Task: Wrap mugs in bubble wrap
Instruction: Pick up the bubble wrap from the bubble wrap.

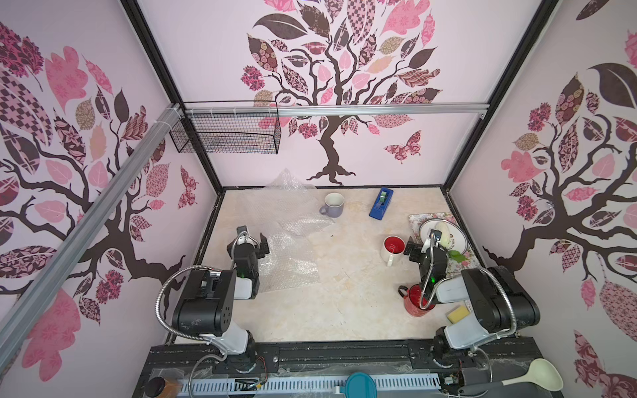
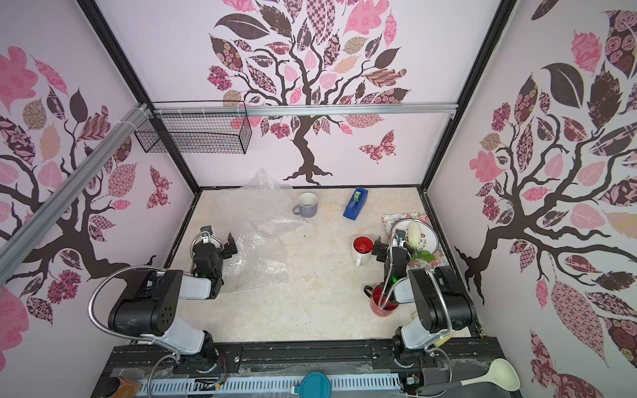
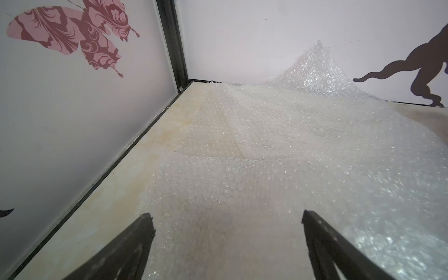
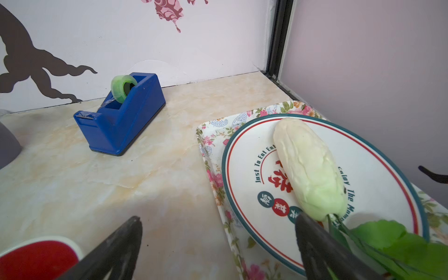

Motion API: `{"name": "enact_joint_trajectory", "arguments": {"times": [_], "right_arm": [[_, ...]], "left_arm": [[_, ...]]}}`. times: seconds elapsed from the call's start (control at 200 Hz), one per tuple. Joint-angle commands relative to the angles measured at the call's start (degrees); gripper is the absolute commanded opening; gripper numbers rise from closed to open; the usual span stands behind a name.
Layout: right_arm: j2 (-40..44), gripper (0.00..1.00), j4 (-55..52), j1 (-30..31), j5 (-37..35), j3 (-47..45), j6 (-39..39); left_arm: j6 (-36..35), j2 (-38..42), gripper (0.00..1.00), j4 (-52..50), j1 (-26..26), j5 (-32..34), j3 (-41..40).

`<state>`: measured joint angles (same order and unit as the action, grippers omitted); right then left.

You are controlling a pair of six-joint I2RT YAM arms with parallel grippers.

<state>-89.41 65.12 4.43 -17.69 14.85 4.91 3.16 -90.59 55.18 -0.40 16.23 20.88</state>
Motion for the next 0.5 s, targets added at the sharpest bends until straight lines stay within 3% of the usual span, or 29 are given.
{"name": "enact_joint_trajectory", "arguments": {"times": [0.0,0.495], "right_arm": [[0.68,1.00,0.54,-0.02,0.49,1.29,-0.36],[0.62,1.00,0.63,-0.11,0.58,1.26,-0.25]], "left_arm": [[-0.25,-0.47,0.98,1.21,0.05,-0.06,-0.35],[-0.16,-0.47,0.98,1.29,0.14,-0.32,-0.32]]}}
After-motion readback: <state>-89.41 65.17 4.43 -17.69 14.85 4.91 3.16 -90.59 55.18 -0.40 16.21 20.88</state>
